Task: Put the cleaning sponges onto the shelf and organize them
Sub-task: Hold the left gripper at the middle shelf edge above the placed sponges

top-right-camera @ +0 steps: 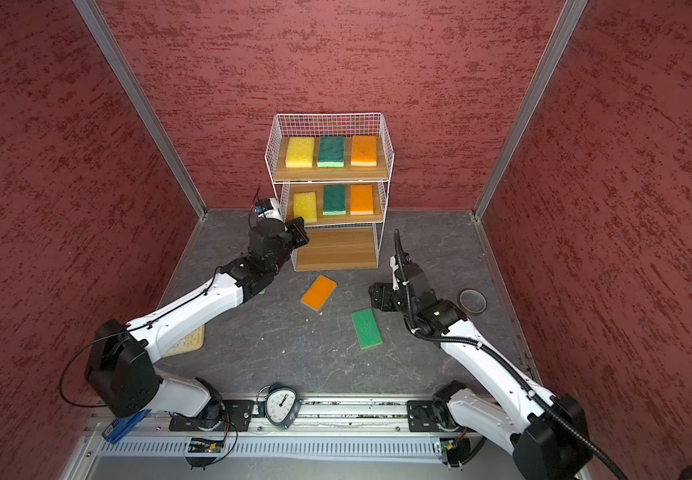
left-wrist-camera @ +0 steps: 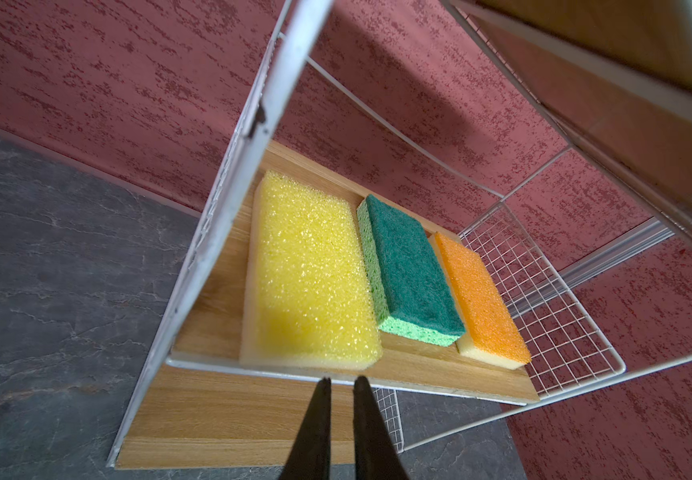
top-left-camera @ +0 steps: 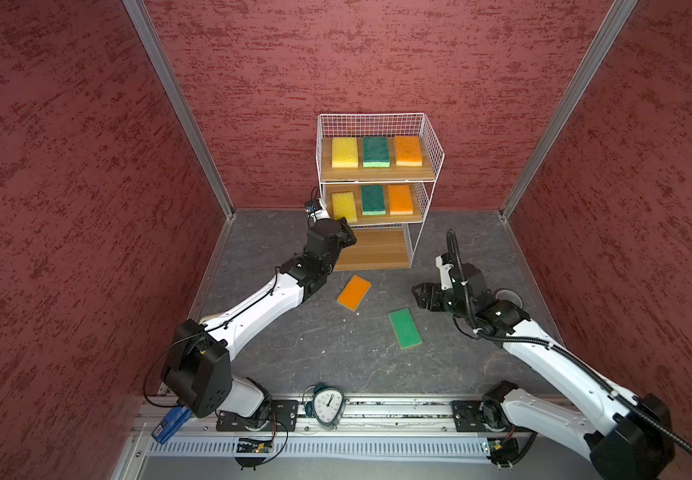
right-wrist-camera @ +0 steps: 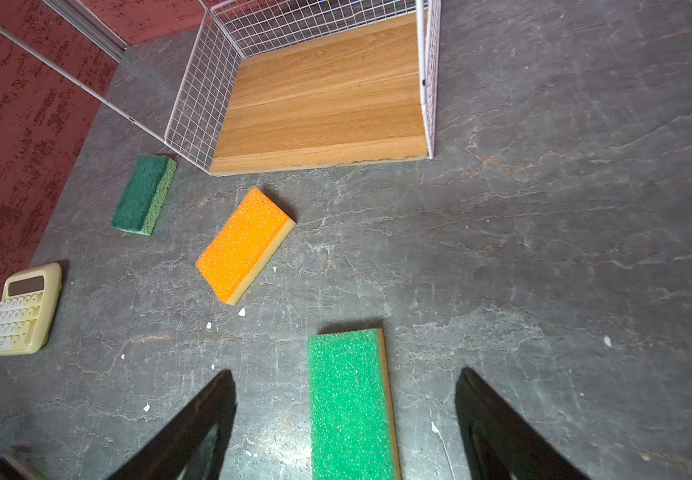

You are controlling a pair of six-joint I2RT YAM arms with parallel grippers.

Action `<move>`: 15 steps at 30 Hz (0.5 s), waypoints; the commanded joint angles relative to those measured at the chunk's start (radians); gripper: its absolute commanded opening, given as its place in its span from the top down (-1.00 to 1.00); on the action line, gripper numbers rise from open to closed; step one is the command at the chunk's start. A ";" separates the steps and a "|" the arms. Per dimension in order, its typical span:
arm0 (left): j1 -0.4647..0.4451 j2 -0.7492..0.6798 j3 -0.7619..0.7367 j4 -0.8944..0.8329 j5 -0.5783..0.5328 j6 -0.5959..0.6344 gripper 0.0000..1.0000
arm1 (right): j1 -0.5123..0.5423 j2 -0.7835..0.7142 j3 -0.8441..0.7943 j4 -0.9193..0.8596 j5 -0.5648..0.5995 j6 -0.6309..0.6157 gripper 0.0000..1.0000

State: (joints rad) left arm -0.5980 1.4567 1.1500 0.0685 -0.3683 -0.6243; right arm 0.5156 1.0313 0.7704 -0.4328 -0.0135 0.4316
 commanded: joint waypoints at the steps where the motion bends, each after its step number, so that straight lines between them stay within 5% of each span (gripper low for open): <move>1: -0.010 0.009 -0.014 0.004 -0.025 -0.007 0.73 | 0.003 -0.014 -0.017 0.030 0.006 -0.017 -0.68; 15: -0.029 0.017 -0.027 0.025 -0.057 -0.006 0.71 | 0.003 -0.022 -0.031 0.036 0.012 -0.021 -0.68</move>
State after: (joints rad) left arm -0.6277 1.4601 1.1236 0.0727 -0.4065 -0.6250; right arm 0.5156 1.0294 0.7525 -0.4297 -0.0135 0.4252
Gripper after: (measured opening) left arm 0.142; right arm 0.840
